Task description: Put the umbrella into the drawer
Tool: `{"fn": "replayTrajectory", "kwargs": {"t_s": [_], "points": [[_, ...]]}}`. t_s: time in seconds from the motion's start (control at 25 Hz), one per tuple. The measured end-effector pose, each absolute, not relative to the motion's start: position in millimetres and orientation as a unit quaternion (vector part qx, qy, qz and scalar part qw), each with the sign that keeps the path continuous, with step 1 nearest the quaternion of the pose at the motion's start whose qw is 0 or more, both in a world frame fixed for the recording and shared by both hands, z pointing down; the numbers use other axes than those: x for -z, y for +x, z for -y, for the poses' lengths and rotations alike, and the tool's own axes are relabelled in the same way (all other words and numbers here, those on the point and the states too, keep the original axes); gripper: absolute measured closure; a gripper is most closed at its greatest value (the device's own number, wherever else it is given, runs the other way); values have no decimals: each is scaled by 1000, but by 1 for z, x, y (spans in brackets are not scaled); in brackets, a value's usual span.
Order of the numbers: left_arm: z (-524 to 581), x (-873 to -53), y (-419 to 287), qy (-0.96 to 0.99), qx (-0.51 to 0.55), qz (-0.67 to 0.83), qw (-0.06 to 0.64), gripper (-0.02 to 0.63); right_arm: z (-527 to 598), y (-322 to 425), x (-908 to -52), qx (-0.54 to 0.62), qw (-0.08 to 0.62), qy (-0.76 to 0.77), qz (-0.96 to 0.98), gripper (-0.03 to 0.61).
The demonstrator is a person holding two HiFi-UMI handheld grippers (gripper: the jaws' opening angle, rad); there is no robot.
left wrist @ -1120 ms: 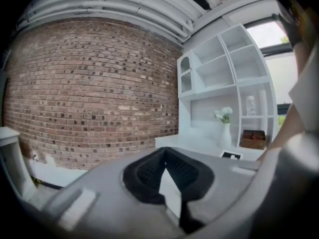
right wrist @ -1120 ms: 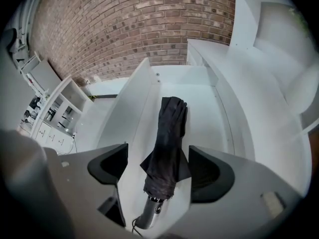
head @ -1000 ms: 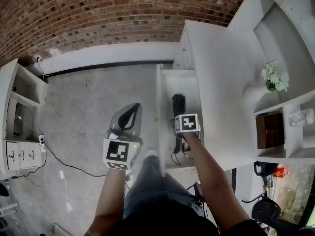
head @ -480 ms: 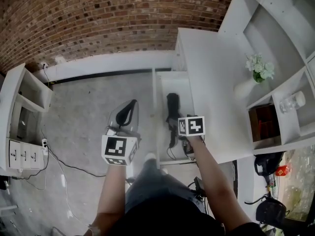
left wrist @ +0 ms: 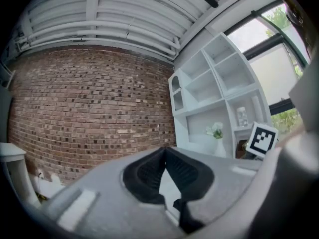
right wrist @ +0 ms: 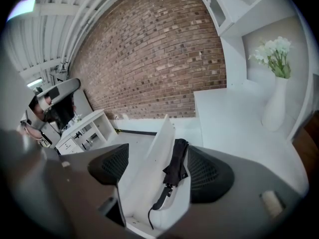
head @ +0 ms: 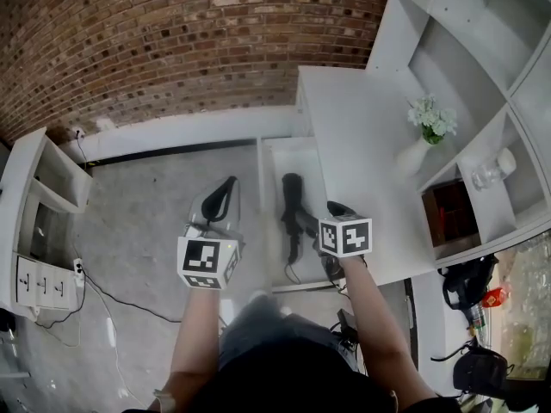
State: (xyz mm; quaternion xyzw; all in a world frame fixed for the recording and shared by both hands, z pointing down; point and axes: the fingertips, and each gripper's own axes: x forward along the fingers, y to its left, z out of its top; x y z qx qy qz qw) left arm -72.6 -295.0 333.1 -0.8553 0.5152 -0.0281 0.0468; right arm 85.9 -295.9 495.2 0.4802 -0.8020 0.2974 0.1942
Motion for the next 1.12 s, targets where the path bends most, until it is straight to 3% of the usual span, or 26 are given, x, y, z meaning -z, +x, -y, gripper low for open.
{"fn": "replayTrajectory", "kwargs": {"t_s": [0.4,0.68,0.76,1.12], "points": [[304,-316,-64,-868,19,-492,58,614,279,105,-415,-238,87,514,819,217],[308,-303,-62,-882,16,-467,70,614,270,132,-360,-202,1,571,796,441],[309,-301,-61,-884,14,-462,71,614,264,138,-349,-178,-1,585,791,550],[306,-293,-54,-899,5,-430,85,614,242,146,-301,-34,31,632,774,575]]}}
